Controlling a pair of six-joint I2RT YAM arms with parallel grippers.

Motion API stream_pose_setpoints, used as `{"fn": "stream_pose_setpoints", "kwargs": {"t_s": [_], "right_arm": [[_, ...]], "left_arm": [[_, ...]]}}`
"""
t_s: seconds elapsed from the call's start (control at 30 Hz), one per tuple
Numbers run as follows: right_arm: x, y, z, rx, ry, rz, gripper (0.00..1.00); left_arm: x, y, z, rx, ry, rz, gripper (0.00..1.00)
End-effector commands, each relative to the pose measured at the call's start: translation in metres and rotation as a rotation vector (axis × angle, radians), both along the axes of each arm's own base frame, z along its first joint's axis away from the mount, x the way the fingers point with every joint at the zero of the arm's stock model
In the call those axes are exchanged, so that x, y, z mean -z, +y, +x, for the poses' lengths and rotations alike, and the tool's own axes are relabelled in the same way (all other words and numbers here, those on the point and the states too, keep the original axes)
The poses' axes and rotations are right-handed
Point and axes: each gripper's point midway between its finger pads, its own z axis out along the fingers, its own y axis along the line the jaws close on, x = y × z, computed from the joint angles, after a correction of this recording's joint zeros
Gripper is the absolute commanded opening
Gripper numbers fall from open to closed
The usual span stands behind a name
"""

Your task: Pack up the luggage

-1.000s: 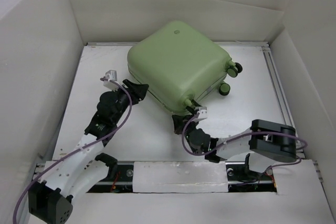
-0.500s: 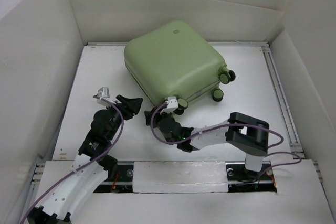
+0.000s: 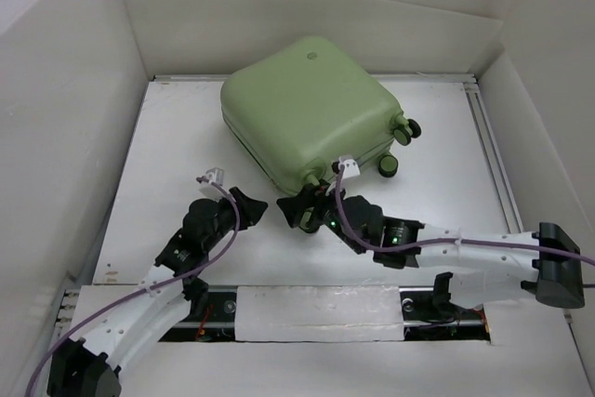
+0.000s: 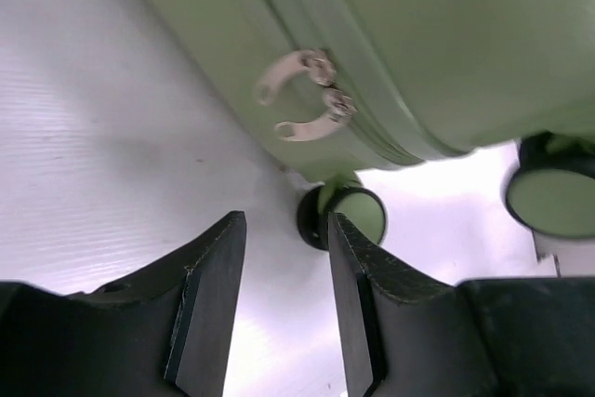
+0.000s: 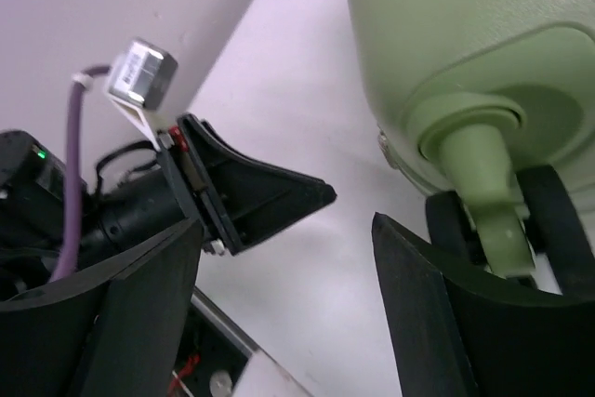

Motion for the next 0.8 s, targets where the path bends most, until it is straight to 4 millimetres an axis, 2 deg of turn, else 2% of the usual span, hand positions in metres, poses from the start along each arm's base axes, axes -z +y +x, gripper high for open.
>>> {"fn": "stream_pose_setpoints", "kwargs": {"t_s": [0.0,0.03,0.13,0.2,0.23,0.27,0.3,0.37,0.4,0.43,0.47,0.5,0.53,0.6,0.63,0.7,0.73,0.77], "right_arm": [[0.018,-0.021,-0.004,0.009,0.039,-0.160,0.79],[0.016,-0.029,-0.004,0.018,0.040,-0.169,1.00],[0.027,-0.043,-0.009,0.018,0.047,-0.193,1.00],[0.022,-0.053,-0.024,-0.010,0.045,-0.166,1.00],[0.032,-0.061,-0.028,-0.009,0.054,-0.181,1.00],[0.026,-0.075,-0.029,0.008,0.053,-0.159,1.00],[0.026,-0.081,-0.033,0.014,0.064,-0.147,1.00],[0.032,-0.096,-0.039,0.018,0.082,-0.153,1.00],[0.030,-0.110,-0.043,0.020,0.088,-0.148,1.00],[0.026,-0.116,-0.045,0.022,0.092,-0.132,1.00],[0.034,-0.124,-0.047,0.022,0.095,-0.145,1.00],[0.026,-0.134,-0.048,0.034,0.091,-0.102,1.00],[0.030,-0.141,-0.050,0.037,0.102,-0.107,1.00],[0.032,-0.152,-0.052,0.047,0.102,-0.089,1.00],[0.024,-0.164,-0.052,0.066,0.099,-0.049,1.00],[0.030,-0.179,-0.048,0.117,0.099,-0.035,1.00],[0.024,-0.189,-0.049,0.129,0.094,0.005,1.00],[0.026,-0.194,-0.050,0.129,0.094,0.010,1.00]], "left_arm": [[-0.024,-0.017,0.000,0.084,-0.108,-0.034,0.37],[-0.024,-0.017,0.000,0.084,-0.108,-0.034,0.39],[-0.021,-0.015,-0.003,0.087,-0.109,-0.024,0.43],[-0.026,-0.013,-0.006,0.089,-0.132,-0.027,0.48],[-0.026,-0.011,-0.008,0.089,-0.128,-0.025,0.52],[-0.028,-0.009,-0.009,0.080,-0.136,-0.026,0.57],[-0.044,-0.009,-0.010,0.079,-0.178,-0.047,0.65],[-0.051,-0.005,-0.014,0.070,-0.181,-0.046,0.73],[-0.057,-0.004,-0.016,0.070,-0.189,-0.050,0.76],[-0.067,0.000,-0.017,0.045,-0.203,-0.068,0.80],[-0.071,0.001,-0.020,0.041,-0.202,-0.077,0.80],[-0.072,0.001,-0.022,0.037,-0.198,-0.092,0.82],[-0.084,0.007,-0.023,0.009,-0.223,-0.119,0.83],[-0.096,0.011,-0.028,-0.010,-0.232,-0.150,0.86],[-0.102,0.013,-0.031,-0.010,-0.249,-0.160,0.88],[-0.124,0.020,-0.040,-0.021,-0.292,-0.195,0.97],[-0.132,0.023,-0.043,-0.031,-0.301,-0.209,0.99],[-0.139,0.027,-0.046,-0.040,-0.312,-0.214,0.99]]}}
